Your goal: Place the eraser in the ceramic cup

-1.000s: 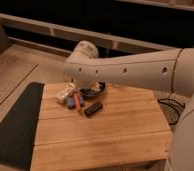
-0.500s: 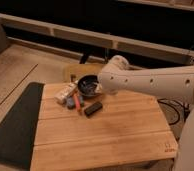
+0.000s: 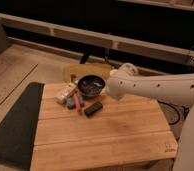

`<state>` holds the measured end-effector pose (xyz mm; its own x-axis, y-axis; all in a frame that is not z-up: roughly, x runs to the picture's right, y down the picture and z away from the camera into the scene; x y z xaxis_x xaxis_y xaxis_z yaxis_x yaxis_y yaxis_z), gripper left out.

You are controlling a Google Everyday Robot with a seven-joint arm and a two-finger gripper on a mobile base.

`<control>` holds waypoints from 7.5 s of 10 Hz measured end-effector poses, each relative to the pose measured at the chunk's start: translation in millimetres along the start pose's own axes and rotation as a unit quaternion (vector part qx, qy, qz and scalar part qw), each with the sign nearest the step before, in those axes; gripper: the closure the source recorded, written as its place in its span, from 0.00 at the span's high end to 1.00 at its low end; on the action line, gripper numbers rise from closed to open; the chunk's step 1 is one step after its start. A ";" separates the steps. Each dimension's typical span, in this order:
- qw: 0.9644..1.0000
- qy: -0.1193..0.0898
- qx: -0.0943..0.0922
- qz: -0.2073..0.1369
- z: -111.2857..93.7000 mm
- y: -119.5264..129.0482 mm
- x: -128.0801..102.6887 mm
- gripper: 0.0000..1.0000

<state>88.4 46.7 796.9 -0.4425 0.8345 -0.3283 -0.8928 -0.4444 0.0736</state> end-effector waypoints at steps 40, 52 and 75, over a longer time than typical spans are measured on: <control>0.948 -0.160 0.232 -0.146 -50.6 93.9 -166.1 0.00; 0.904 -0.283 0.300 -0.114 -57.5 3.7 -343.3 0.00; 0.899 -0.281 0.182 -0.282 32.7 98.0 -313.6 0.00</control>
<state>137.0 -247.9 937.9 0.2069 0.9721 0.1107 -0.9122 0.1508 0.3809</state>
